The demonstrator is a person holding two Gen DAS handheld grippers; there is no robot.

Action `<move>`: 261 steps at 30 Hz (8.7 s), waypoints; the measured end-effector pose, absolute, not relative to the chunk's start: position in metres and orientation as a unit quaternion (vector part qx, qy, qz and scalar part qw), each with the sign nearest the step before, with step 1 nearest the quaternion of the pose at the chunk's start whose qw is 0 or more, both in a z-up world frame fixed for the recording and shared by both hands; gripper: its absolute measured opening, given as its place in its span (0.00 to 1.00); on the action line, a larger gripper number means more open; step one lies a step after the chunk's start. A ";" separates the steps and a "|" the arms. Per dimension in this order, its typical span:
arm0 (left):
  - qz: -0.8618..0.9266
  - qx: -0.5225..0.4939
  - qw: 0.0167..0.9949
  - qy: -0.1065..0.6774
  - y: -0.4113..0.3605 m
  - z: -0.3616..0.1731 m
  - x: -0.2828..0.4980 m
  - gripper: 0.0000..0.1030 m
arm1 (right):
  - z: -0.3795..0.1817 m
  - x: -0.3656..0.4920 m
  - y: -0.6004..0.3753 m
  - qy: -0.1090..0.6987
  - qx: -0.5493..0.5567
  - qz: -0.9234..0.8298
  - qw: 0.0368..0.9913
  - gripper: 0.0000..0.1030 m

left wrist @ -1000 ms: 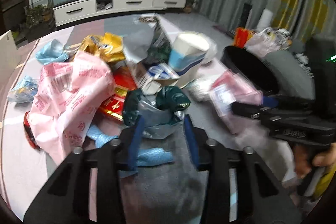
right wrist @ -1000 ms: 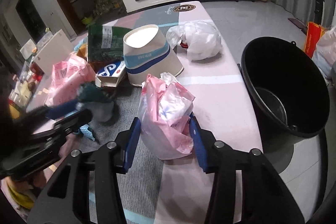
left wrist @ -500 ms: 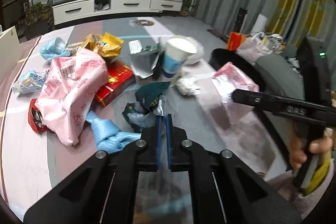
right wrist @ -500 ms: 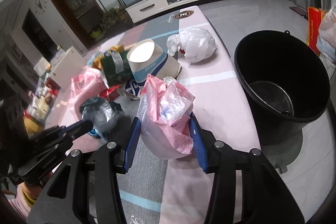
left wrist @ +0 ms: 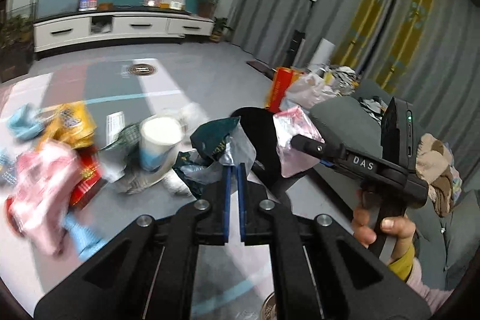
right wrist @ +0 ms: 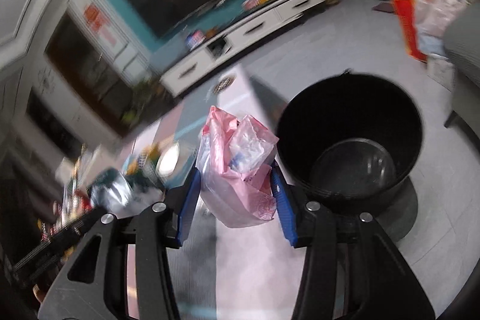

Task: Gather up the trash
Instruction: 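Carry both bags over the black bucket and open both tools to drop them, then grasp the blue knotted cloth with the left tool while the right tool grasps the white crumpled tissue, then carry the cloth and tissue over the black bucket and open both tools, then grasp the pink printed paper bag with the left tool while the right tool grasps the white paper cup, then carry the paper bag and cup over the black bucket and open both tools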

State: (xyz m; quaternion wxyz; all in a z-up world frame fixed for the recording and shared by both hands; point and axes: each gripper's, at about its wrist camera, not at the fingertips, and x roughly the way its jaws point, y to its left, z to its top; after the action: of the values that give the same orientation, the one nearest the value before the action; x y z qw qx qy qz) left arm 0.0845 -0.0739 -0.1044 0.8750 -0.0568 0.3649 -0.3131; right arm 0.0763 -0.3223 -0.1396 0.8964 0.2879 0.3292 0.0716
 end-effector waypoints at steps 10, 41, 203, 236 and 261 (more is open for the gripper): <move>-0.365 -0.041 0.833 0.413 -0.202 -0.126 0.155 0.05 | -0.169 0.108 -0.385 0.353 0.359 -0.045 0.863 0.49; -0.230 -0.029 0.908 0.349 -0.043 -0.118 0.087 0.84 | -0.164 0.116 -0.282 0.400 0.211 0.072 0.889 0.71; -0.121 0.000 0.925 0.361 0.081 -0.166 0.109 0.91 | -0.160 0.151 -0.187 0.373 0.210 0.141 0.893 0.72; -0.171 -0.102 0.916 0.348 0.111 -0.147 0.090 0.25 | -0.181 0.198 -0.171 0.395 0.248 0.103 0.879 0.57; -0.210 -0.087 0.925 0.305 0.077 -0.117 0.068 0.25 | -0.146 0.136 -0.209 0.352 0.220 0.120 0.902 0.38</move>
State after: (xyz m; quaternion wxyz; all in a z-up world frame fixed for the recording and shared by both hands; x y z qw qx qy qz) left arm 0.0675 0.0768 -0.1167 0.9247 -0.0872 0.3049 -0.2105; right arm 0.1358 -0.2092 -0.1459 0.9021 0.2196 0.3516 0.1199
